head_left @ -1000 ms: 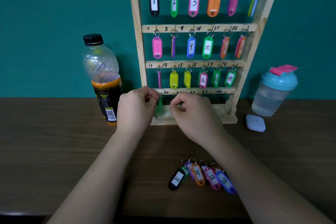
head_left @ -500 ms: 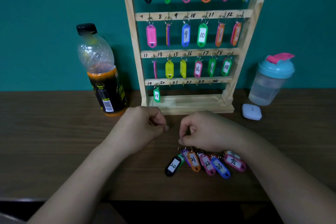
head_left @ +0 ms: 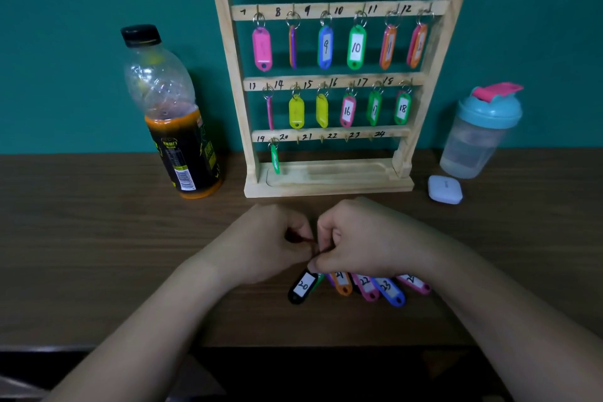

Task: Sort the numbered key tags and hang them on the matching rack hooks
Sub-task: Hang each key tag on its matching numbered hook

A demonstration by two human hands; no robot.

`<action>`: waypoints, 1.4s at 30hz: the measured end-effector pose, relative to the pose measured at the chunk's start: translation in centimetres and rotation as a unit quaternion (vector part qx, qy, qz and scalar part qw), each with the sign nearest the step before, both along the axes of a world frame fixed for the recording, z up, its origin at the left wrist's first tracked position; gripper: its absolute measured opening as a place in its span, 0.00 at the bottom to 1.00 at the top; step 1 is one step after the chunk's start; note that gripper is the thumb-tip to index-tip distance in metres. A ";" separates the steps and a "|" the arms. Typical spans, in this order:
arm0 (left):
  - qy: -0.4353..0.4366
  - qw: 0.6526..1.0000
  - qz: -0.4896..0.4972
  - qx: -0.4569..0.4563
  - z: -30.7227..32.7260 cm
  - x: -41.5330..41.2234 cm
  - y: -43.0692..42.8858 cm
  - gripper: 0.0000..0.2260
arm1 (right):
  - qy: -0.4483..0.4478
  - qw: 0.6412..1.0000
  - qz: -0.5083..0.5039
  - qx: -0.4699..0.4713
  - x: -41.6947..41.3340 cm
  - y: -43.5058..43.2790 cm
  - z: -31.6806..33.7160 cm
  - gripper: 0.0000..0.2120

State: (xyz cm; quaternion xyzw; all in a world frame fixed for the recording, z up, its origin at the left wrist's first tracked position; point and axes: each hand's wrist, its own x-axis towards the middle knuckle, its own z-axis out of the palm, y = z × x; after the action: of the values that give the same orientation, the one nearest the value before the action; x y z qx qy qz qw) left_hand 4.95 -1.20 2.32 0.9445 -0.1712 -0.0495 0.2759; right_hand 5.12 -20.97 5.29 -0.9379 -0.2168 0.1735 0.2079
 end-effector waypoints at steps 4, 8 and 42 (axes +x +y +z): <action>0.011 1.000 0.005 0.010 0.1 0.1 -0.1 0.02 | 0.009 1.000 -0.002 -0.006 -0.1 0.2 -0.1 0.10; 0.018 1.000 0.009 0.007 -0.1 0.2 -0.4 0.01 | 0.011 1.000 -0.002 0.000 -0.1 0.5 -0.5 0.06; -0.116 0.970 0.119 -0.177 2.2 3.5 3.0 0.04 | -0.083 0.975 -0.071 0.195 2.5 0.2 -2.0 0.04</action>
State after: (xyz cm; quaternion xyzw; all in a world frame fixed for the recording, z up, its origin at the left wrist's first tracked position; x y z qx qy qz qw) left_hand 8.49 1.76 4.51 0.8935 -0.0941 0.1244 0.4211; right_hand 7.66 -20.76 3.27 -0.9034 -0.1961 0.0338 0.3798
